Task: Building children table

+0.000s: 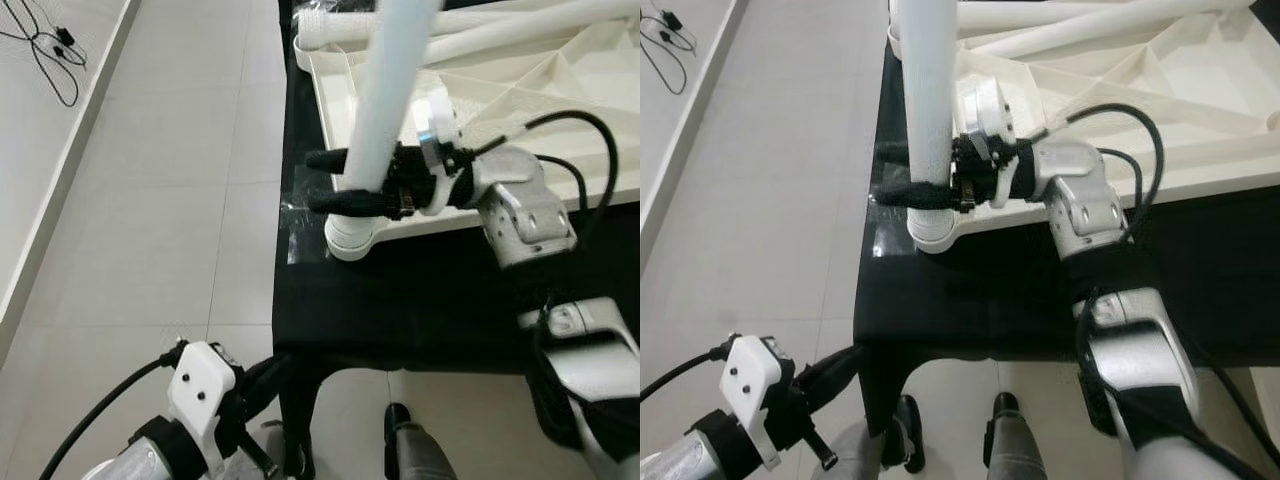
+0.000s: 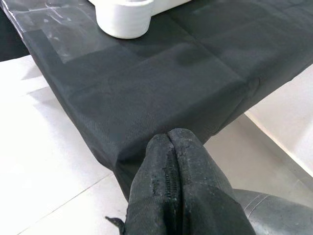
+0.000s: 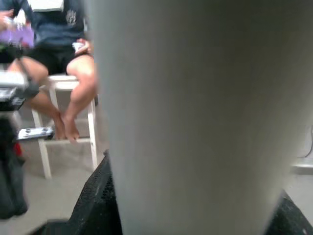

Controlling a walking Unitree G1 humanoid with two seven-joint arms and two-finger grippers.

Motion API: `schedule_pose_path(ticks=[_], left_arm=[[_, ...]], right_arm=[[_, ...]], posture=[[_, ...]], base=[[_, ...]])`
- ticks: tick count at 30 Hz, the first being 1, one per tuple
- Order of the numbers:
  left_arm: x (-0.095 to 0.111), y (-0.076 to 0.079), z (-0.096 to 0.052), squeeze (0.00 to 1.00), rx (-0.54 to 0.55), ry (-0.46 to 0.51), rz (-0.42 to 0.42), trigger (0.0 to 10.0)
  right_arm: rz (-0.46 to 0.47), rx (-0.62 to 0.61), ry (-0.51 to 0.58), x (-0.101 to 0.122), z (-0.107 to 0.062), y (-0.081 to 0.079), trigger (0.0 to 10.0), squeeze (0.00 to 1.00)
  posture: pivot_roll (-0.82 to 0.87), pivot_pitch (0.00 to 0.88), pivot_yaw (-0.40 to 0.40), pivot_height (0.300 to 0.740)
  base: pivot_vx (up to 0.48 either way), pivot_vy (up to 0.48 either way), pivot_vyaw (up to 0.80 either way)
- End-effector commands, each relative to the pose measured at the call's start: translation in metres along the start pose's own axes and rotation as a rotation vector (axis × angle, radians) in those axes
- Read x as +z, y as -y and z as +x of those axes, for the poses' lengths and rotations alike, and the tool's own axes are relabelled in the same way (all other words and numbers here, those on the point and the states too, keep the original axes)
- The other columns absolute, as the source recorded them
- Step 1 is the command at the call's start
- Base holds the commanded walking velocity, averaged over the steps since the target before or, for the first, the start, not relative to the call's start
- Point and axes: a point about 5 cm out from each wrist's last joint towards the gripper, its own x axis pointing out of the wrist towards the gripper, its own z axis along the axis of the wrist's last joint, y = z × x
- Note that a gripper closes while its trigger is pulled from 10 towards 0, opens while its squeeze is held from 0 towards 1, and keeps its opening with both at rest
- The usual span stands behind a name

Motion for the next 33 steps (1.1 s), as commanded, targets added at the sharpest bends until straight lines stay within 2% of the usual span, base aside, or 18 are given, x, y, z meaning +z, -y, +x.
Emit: schedule_pose_path(ticks=[1,9,10,12,19,22,29,33], left_arm=[[-0.006,-0.001,-0.003,0.00,0.002,-0.040,-0.017,10.0],[-0.006,-0.001,-0.003,0.00,-0.001,-0.040,-0.016,10.0],[-0.006,-0.002,-0.002,0.00,-0.001,-0.040,-0.013,10.0],[-0.007,-0.002,-0.002,0.00,0.001,-0.039,-0.011,10.0],[-0.007,-0.003,-0.001,0.00,0.002,-0.036,-0.009,10.0],[-0.007,-0.002,0.000,0.00,0.002,-0.034,-0.010,10.0],[-0.007,-0.002,0.001,0.00,0.003,-0.032,-0.012,10.0],[-0.007,-0.002,0.001,0.00,0.005,-0.030,-0.013,10.0]], right_arm=[[0.100,0.065,-0.134,-0.034,0.003,-0.017,10.0,0.00],[0.061,0.069,-0.186,-0.035,0.003,-0.020,10.0,0.00],[0.033,0.063,-0.230,-0.035,0.003,-0.019,10.0,0.00],[0.023,0.065,-0.247,-0.034,0.003,-0.018,10.0,0.00],[0.006,0.140,-0.301,-0.025,0.002,-0.016,10.0,0.00],[-0.011,0.180,-0.337,-0.014,0.000,-0.008,10.0,0.00],[-0.001,0.172,-0.295,-0.001,0.005,0.003,10.0,0.00],[0.034,0.083,-0.231,0.005,0.014,0.014,10.0,0.00]], posture=[[0.09,0.457,0.112,0.740],[0.08,0.454,0.113,0.740],[0.08,0.449,0.110,0.740],[0.08,0.449,0.110,0.740],[0.08,0.448,0.108,0.740],[0.08,0.447,0.105,0.740],[0.07,0.446,0.102,0.740],[0.07,0.443,0.098,0.740]], base=[[0.000,0.000,0.00],[0.000,0.000,0.00],[0.000,0.000,0.00],[0.000,0.000,0.00],[0.000,0.000,0.00],[0.000,0.000,0.00],[0.000,0.000,0.00],[0.000,0.000,0.00]])
